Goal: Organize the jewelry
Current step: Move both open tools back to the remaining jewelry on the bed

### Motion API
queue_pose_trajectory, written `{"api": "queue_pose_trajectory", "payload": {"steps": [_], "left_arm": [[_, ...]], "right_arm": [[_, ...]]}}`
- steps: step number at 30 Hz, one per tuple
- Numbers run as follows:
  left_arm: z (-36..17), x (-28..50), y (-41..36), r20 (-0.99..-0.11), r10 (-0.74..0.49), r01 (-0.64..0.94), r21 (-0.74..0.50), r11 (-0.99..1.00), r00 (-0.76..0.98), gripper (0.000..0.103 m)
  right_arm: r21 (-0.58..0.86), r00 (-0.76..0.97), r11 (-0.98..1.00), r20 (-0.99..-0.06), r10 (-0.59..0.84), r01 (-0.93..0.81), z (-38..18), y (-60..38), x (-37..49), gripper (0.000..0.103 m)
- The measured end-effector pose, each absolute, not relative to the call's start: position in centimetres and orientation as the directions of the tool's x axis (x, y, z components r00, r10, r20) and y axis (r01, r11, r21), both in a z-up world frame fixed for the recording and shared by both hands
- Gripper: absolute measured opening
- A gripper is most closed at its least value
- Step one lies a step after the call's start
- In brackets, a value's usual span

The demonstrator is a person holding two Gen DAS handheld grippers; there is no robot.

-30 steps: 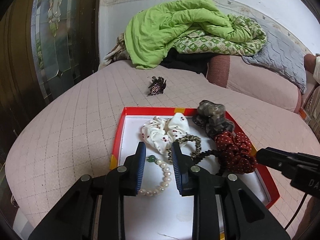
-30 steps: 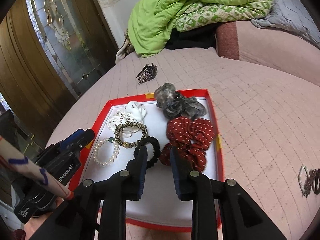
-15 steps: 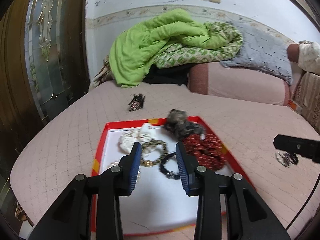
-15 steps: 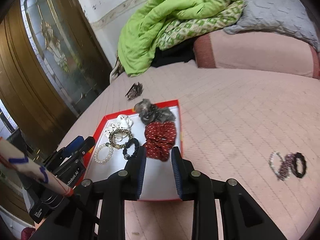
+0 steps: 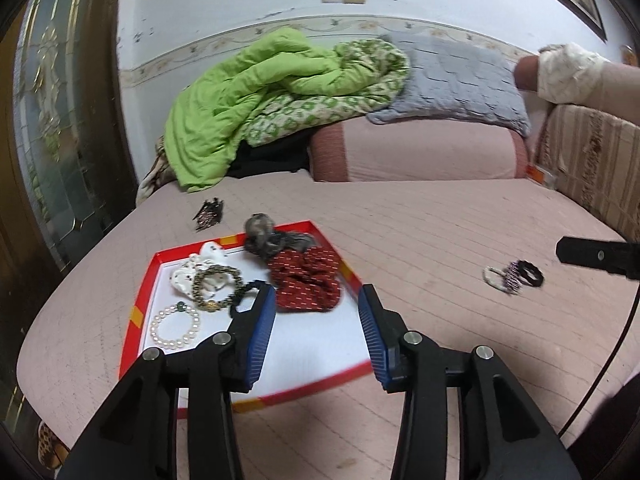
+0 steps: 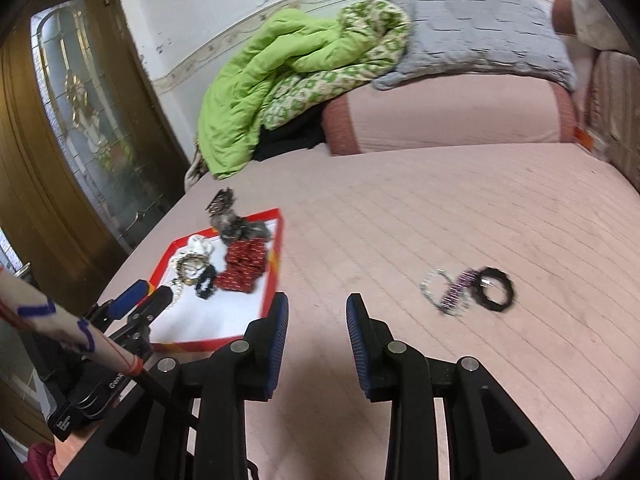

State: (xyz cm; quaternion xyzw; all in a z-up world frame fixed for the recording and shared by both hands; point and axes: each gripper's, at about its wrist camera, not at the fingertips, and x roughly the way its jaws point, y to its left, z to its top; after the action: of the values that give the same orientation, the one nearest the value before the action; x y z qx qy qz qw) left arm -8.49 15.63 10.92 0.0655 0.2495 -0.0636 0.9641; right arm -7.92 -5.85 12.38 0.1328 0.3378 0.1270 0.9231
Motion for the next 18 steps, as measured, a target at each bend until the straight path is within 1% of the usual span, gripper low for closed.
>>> {"api": "queue_pose_trajectory", "payload": {"steps": [5,9,13,18], "left_arm": [[11.2,-9.8,13.6,-0.495,-0.13,0.201,0.094,0.975,0.859,0.044],[11.4,-10.3,11.8,-0.508,-0.171,0.247,0.086,0.965,0.844,0.045],[11.3,-10.2,9.8,-0.532,-0.221,0.295,0.057,0.954,0.818,0.046],[10.3,-9.4,7.3,-0.577,-0.269,0.349,0.029,0.937,0.771,0.046]], "right_arm": [[0.349,0.762,0.934,-0.585,0.28,-0.075,12.1,-10.1,-9.9,0.033],[0.373,0.773,0.928,-0.592,0.227,0.014,11.3,-14.3,-10.9,0.033],[0.399,0.774,0.912,-0.605,0.186,0.093,10.4,-17.7,-11.5,0.033],[0.412,0.756,0.901,-0.631,0.177,0.133,9.4,-20.2,-10.9,0.033]]}}
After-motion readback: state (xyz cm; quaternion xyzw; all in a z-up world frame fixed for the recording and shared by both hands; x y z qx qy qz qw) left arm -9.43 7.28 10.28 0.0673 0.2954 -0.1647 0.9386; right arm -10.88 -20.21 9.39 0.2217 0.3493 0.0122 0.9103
